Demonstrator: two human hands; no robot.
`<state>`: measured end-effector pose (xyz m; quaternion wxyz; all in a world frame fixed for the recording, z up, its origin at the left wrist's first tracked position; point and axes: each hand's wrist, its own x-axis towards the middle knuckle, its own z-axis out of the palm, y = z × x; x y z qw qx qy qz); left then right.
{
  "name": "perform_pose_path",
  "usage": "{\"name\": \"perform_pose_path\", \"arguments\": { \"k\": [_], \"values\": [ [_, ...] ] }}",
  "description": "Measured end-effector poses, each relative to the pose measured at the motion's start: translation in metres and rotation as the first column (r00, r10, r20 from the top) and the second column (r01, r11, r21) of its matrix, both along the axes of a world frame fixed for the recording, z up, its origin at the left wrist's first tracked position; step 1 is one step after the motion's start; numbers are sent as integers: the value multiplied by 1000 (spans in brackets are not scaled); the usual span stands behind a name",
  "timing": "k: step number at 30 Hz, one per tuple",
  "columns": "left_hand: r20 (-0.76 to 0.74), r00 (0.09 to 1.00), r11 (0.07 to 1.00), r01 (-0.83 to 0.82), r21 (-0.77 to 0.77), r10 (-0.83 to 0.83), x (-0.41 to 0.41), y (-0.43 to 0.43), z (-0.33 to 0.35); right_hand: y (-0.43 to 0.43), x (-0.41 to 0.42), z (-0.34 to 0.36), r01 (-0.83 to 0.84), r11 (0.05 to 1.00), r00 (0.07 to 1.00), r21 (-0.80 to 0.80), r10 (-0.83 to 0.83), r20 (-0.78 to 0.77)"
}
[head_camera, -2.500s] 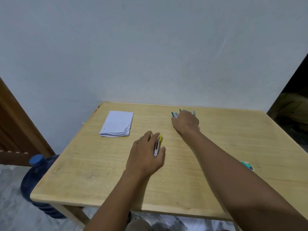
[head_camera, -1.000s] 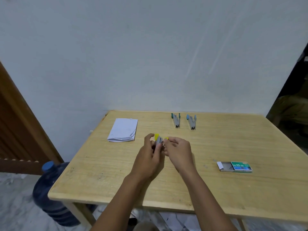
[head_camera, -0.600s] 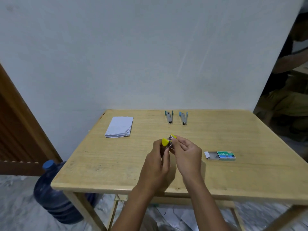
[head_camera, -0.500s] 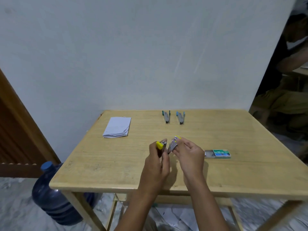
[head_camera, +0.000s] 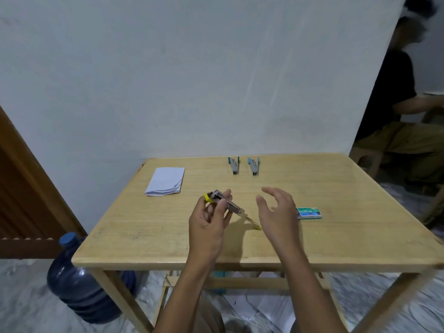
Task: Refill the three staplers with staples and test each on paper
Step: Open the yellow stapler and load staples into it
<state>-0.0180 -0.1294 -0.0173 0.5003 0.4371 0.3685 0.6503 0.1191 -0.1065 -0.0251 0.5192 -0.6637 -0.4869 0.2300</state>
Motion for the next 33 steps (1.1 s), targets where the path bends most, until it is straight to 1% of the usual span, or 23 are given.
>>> {"name": "perform_pose_path", "arguments": {
  "k": [1,2,3,4,5,6,8,12,17,20,23,24,25,26,28,29,31,33],
  "values": [
    [-7,1000,1000,17,3,-17,0,-1,1,-4,-1,8,-65,993,998,101,65,2],
    [-14,999,999,37,7,-37,0,-1,2,-7,-3,18,-176,969,983,175,184,-31],
    [-22,998,998,59,11,-59,0,-1,3,-10,-5,26,-308,929,945,205,324,-50],
    [-37,996,997,81,18,-80,0,-1,3,-11,-7,31,-422,884,899,199,437,-35],
    [-59,993,994,102,28,-101,0,-2,4,-11,-8,35,-498,846,862,189,506,7],
    [-81,990,992,121,38,-118,1,-2,4,-9,-8,36,-539,821,840,186,540,49],
    [-96,986,989,142,44,-138,1,-2,5,-6,-6,37,-564,799,825,207,555,103],
    [-91,986,989,141,41,-137,0,-1,7,-3,-2,36,-557,782,830,281,533,161],
    [-154,966,973,220,78,-206,-4,1,13,-4,-2,43,-609,746,791,268,597,135],
    [-160,968,975,209,70,-196,-4,2,15,-2,1,46,-631,736,776,247,608,169],
    [-169,971,982,179,53,-168,-2,3,15,-1,-3,43,-625,743,781,241,597,185],
    [-174,973,986,162,49,-151,-1,4,13,0,-5,40,-610,754,792,241,588,164],
    [-172,976,989,143,46,-133,0,4,12,-1,-6,37,-583,773,810,249,576,110],
    [-167,980,992,121,42,-113,1,2,11,-1,-7,36,-542,798,829,262,559,11],
    [-150,986,996,80,36,-74,1,-1,10,2,-3,32,-418,857,861,301,480,-169],
    [-141,988,997,63,34,-58,1,-3,11,3,-1,31,-352,880,875,319,431,-221],
    [-115,992,998,51,20,-49,-2,-4,11,5,0,28,-233,916,882,328,341,-326],
    [-90,993,997,68,-28,-70,-4,-3,10,8,-1,22,-103,955,868,279,224,-444]
  ]
}}
